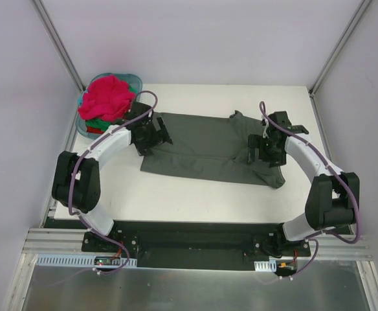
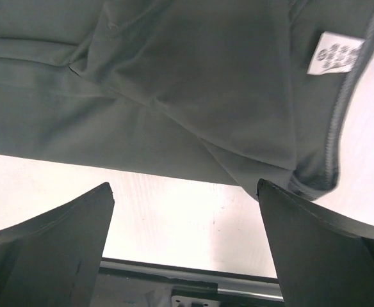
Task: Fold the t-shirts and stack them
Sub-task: Fold the flattened tshirt in 1/3 of the way
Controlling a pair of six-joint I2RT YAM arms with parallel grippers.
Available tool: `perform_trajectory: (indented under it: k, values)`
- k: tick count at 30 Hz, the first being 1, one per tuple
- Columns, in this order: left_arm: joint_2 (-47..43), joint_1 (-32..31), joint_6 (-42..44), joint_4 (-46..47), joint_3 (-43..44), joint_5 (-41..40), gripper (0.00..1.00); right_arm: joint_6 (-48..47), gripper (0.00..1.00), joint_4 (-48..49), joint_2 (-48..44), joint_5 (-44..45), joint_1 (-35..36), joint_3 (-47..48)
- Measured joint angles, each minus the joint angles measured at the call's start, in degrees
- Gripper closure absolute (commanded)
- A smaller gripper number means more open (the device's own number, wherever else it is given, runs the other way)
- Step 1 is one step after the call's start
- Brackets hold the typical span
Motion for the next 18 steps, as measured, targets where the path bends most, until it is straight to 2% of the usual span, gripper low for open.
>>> perform_trajectory:
  k: [4,13,18]
  values:
    - [3.0,-2.3,1.1,1.3,-1.3,3.7,0.01,0.3,0.07,1.7,2.9,-2.4,-1.2,-2.4]
    - [6.5,-1.2,2.9,1.5,-5.9,3.6,0.01,-2.0,0.22,2.8,8.6,-1.6,-3.3,-1.9]
    - [6.4,-1.0,3.5,1.7,-6.5,3.4,0.01,-2.7,0.23,2.8,10.7,-0.3,-4.5,-1.7]
